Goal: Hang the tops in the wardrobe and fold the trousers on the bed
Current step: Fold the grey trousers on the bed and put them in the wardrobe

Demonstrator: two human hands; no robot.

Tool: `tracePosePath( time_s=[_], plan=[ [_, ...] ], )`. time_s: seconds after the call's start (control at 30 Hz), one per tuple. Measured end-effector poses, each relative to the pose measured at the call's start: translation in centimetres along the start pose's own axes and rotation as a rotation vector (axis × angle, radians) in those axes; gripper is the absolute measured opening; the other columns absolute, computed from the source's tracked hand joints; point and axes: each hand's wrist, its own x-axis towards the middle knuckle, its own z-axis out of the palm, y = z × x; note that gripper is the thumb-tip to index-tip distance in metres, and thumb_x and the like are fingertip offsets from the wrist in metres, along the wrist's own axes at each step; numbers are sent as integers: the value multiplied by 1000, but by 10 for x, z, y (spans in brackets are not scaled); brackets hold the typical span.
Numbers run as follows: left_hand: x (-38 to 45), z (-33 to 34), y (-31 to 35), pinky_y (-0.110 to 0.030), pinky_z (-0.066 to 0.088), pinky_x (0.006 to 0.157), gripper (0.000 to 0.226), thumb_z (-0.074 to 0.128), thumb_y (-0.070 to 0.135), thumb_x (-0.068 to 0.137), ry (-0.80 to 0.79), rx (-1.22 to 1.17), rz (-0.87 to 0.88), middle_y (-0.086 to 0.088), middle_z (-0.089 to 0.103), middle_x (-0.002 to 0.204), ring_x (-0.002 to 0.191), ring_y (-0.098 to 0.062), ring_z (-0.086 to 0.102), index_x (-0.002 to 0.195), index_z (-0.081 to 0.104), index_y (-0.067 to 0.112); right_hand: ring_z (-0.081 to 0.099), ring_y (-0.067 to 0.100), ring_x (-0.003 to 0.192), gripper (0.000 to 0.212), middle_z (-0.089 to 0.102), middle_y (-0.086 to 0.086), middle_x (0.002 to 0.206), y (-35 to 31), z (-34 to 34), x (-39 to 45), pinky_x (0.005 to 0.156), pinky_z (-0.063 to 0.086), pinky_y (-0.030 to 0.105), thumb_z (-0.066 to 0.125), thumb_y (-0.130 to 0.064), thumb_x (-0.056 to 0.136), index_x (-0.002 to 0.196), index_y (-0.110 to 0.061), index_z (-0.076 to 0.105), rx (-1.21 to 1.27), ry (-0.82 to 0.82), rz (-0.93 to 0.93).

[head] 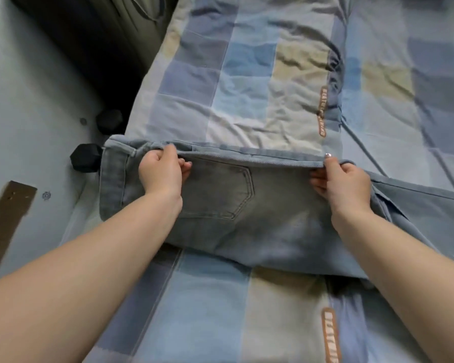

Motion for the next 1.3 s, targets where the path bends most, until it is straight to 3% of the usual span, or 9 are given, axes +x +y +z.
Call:
tracePosePath(
  time_s=[0.2, 0.3, 0.37, 0.5, 0.6, 0.8, 1.03, 1.1, 1.3],
  plan=[
    [73, 53, -34, -24, 49, 54, 27, 46, 12, 86, -38, 191, 117, 1, 50, 52, 48, -9, 61, 60, 39, 16, 66, 5, 53, 32, 65, 2, 66, 33, 36, 91, 54, 53, 23, 54, -33, 93, 66, -16, 56, -73, 29, -36],
    [99, 66, -54, -24, 48, 60, 27, 45, 12, 88, -20, 189, 78, 2, 55, 56, 57, -12, 63, 62, 42, 17, 67, 17, 91, 26, 71, 5, 96, 51, 51, 113, 82, 51, 32, 52, -34, 93, 79, -17, 65, -242, -97, -41],
    [109, 69, -68, -25, 47, 66, 26, 44, 12, 90, -60, 254, 16, 6, 57, 59, 65, -14, 58, 64, 47, 18, 56, 18, 116, 25, 65, 0, 120, 55, 55, 115, 93, 39, 26, 53, -33, 93, 110, -21, 68, -448, -234, -74],
    [99, 70, -81, -21, 40, 70, 7, 55, 19, 90, -132, 488, 85, 5, 58, 77, 83, -15, 52, 86, 60, 18, 48, 13, 126, 41, 54, -3, 137, 45, 49, 100, 99, 34, 20, 54, -29, 94, 134, -18, 53, -608, -469, -164],
    [71, 71, -77, -20, 42, 82, 25, 57, 21, 91, -187, 619, 183, -2, 61, 109, 100, -16, 56, 114, 59, 12, 50, 14, 126, 40, 55, -2, 137, 36, 20, 81, 106, 35, 25, 54, -27, 94, 133, -20, 53, -718, -517, -268],
    [-52, 84, -86, -30, 45, 85, 15, 56, 13, 92, -282, 609, 233, -3, 63, 100, 88, -14, 55, 105, 63, 15, 49, 14, 124, 32, 58, -2, 131, 52, -133, 50, 98, 32, 22, 53, -26, 95, 127, -24, 58, -858, -489, -304],
    [-269, 85, -193, -13, 44, 70, 14, 59, 5, 90, -398, 602, 35, 4, 65, 84, 75, -5, 57, 92, 64, 19, 52, 19, 120, 31, 60, 2, 127, 106, -364, 32, 94, 36, 26, 56, -23, 93, 123, -21, 61, -1032, -438, -133],
    [-326, 92, -230, -21, 47, 72, 16, 58, 8, 92, -416, 606, -106, 1, 65, 89, 79, -10, 59, 89, 63, 23, 55, 18, 115, 32, 61, 0, 125, 124, -423, 23, 89, 36, 25, 57, -22, 92, 124, -22, 60, -1066, -470, -104],
    [-443, 131, -307, -30, 49, 76, 26, 57, 14, 94, -431, 577, -446, -1, 60, 107, 89, -13, 58, 119, 54, 12, 43, 14, 129, 43, 49, -4, 139, 194, -539, 4, 106, 30, 25, 55, -27, 92, 135, -25, 51, -1271, -683, -187]
  ],
)
